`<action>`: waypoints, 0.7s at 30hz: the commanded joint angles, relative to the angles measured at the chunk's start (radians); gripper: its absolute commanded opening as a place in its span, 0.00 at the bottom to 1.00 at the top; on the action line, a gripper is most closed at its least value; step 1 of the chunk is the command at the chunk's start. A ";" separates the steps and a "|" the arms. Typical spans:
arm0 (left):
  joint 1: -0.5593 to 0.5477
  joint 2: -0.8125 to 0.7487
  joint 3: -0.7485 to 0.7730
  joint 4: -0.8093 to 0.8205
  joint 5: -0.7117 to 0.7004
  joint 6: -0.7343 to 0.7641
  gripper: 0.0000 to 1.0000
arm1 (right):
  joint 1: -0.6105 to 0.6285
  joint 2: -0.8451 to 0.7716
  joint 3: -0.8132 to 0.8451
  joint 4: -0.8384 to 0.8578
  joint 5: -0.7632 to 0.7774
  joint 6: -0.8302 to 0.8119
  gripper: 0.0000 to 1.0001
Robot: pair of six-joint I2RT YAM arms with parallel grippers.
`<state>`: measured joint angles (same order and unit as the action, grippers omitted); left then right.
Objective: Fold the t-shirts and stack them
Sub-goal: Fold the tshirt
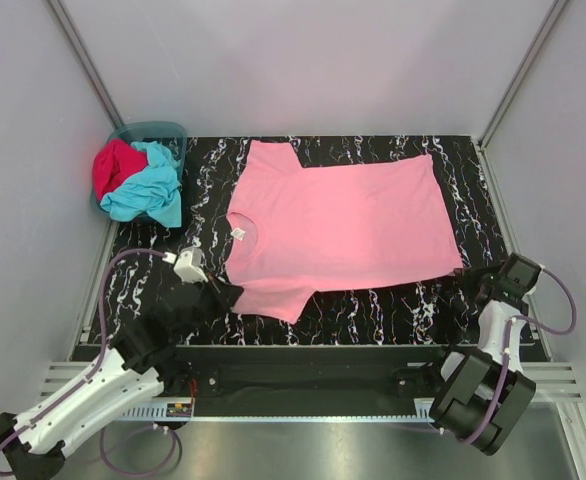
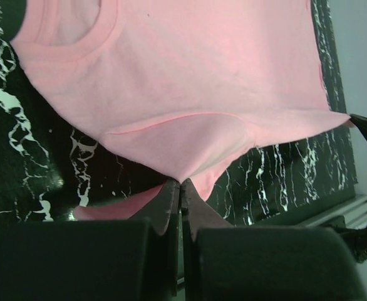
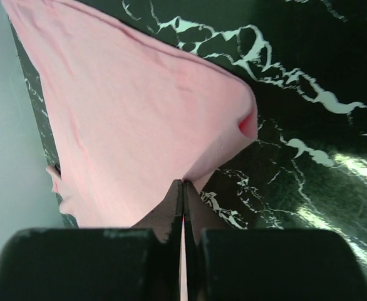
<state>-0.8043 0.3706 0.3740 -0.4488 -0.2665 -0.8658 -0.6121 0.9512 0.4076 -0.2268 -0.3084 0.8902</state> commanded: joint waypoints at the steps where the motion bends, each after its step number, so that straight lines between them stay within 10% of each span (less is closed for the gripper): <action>1: -0.003 0.042 0.072 0.018 -0.103 0.034 0.00 | 0.046 0.011 0.060 0.047 0.009 0.021 0.00; 21: 0.182 0.309 0.144 0.222 -0.154 0.116 0.00 | 0.172 0.158 0.109 0.142 0.101 0.088 0.00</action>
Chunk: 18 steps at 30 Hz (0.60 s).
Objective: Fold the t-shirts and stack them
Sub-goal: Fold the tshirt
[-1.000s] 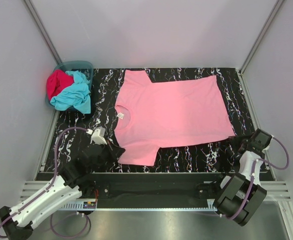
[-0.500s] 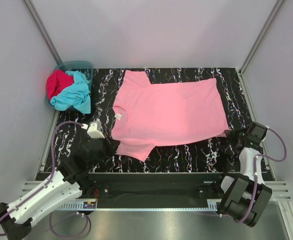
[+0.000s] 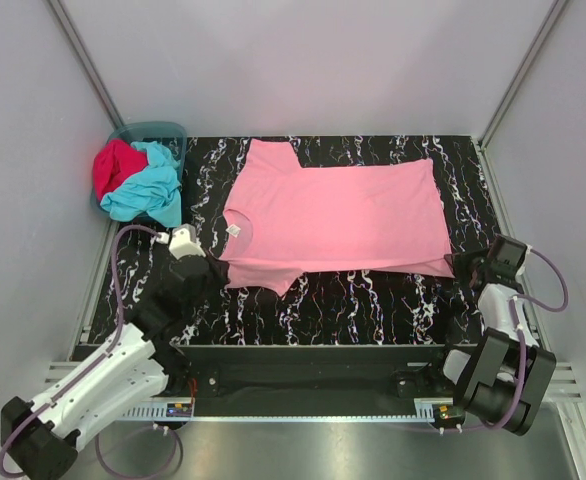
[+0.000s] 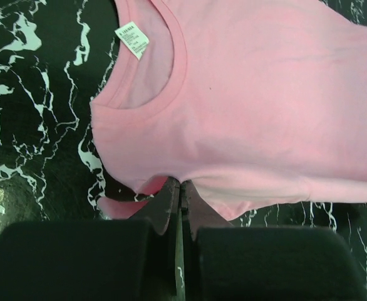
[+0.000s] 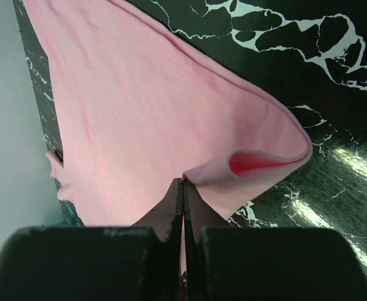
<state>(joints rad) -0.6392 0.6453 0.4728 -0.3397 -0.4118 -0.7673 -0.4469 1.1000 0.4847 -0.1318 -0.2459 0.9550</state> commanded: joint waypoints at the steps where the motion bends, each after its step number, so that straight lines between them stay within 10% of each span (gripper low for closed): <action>1: 0.018 0.065 0.049 0.119 -0.013 0.013 0.00 | 0.010 0.011 0.031 0.052 0.042 0.025 0.00; 18: 0.019 0.165 0.052 0.218 -0.094 0.014 0.00 | 0.103 0.144 0.107 0.113 0.131 0.096 0.00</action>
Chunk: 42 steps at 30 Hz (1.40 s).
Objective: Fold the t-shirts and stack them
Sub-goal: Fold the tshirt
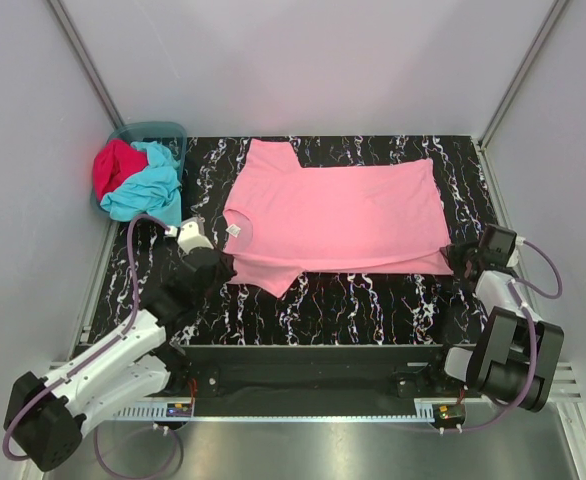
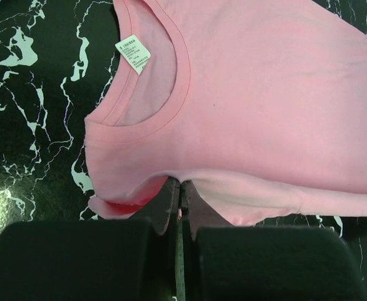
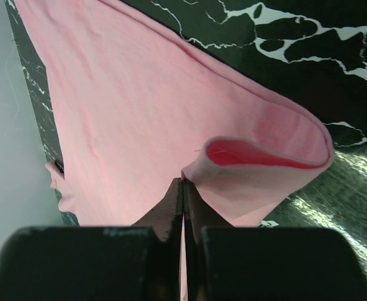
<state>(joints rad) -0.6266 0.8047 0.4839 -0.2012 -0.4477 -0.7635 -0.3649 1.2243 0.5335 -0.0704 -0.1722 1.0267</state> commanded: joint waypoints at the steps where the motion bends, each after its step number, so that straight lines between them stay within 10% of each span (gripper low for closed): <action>1: 0.007 0.011 0.039 0.086 -0.060 0.009 0.00 | 0.023 0.026 0.065 0.055 0.065 0.026 0.00; 42: 0.171 0.407 0.117 0.361 -0.011 0.012 0.00 | 0.061 0.323 0.178 0.175 0.132 0.084 0.00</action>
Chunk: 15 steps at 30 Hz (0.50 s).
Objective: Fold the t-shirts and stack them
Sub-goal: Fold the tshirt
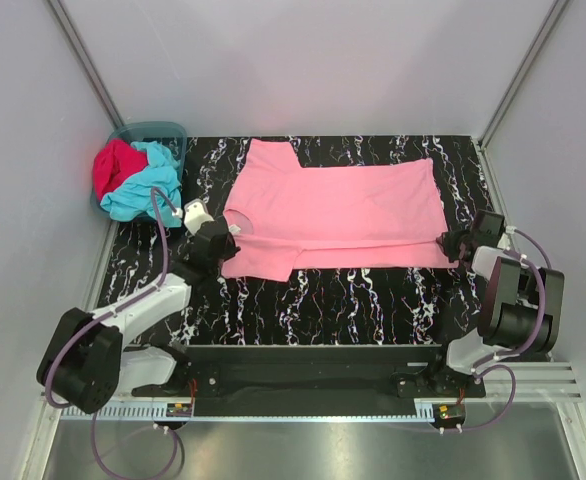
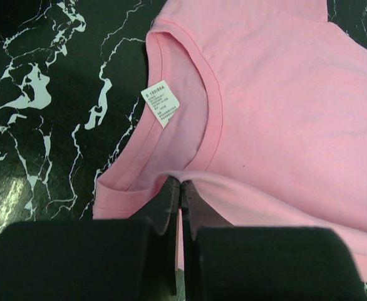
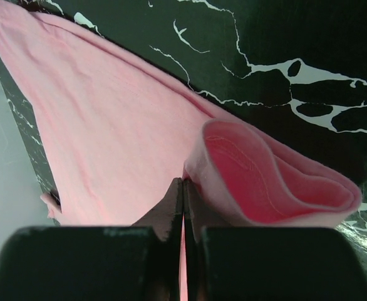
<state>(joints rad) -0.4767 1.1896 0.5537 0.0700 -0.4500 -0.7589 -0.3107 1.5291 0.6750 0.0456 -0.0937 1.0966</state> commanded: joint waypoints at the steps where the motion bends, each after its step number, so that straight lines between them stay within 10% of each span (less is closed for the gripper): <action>1: 0.024 0.030 0.057 0.091 -0.007 0.007 0.00 | 0.007 0.025 0.037 0.066 0.054 0.014 0.00; 15: 0.067 0.137 0.103 0.152 0.060 0.018 0.00 | 0.062 0.112 0.107 0.115 0.069 -0.004 0.00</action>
<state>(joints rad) -0.4198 1.3090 0.6090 0.1345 -0.3969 -0.7555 -0.2665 1.6241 0.7322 0.1040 -0.0795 1.0992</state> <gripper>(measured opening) 0.012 0.011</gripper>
